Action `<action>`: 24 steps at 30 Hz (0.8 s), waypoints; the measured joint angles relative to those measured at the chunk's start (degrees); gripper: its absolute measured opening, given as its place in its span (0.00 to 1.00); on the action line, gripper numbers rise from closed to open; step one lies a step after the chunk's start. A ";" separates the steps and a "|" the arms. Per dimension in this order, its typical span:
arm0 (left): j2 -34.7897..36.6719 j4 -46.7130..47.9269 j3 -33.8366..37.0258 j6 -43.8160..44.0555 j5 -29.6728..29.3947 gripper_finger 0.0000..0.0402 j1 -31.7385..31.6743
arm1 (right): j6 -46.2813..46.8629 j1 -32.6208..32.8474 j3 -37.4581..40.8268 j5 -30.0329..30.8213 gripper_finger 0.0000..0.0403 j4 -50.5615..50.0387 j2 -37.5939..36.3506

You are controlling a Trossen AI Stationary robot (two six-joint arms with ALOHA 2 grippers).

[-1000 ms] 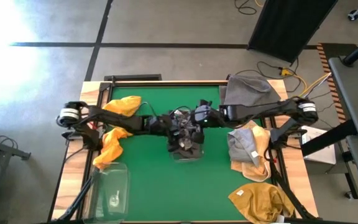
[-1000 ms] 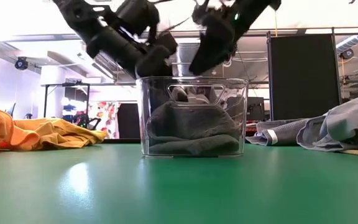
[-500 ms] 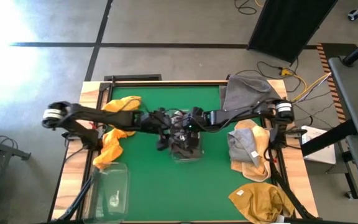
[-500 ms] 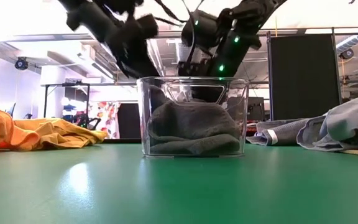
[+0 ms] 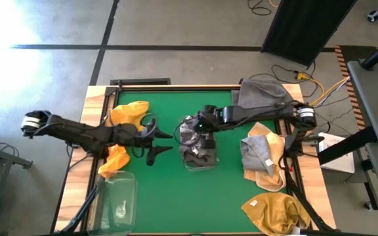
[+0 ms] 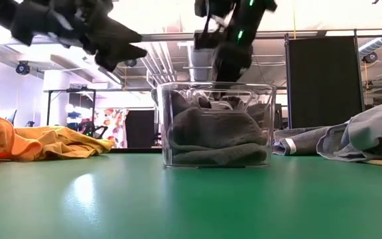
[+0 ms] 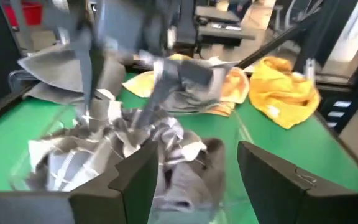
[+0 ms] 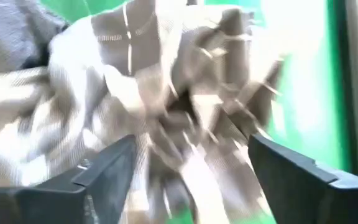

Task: Sort towels by color in basket
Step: Put the light gray towel into the top transparent bin

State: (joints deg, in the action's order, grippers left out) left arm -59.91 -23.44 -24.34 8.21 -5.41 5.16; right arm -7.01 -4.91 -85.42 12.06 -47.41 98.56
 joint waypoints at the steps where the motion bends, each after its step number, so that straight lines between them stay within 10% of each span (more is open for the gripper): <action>1: 0.23 -1.48 1.42 0.14 0.00 0.51 0.63 | 0.79 0.02 -1.41 -0.01 0.81 -2.78 -1.00; 10: -1.10 -14.37 7.39 -0.75 -0.05 0.51 4.46 | 20.56 4.78 -0.12 -4.31 0.91 -29.39 -11.68; 24: -2.94 -16.83 7.12 -6.57 -0.11 0.51 4.61 | 36.85 16.88 30.02 -15.69 0.91 -22.41 -18.16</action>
State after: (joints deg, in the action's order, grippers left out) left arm -62.86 -40.26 -17.21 1.63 -5.52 9.76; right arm 29.84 11.97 -55.40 -3.63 -69.82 80.40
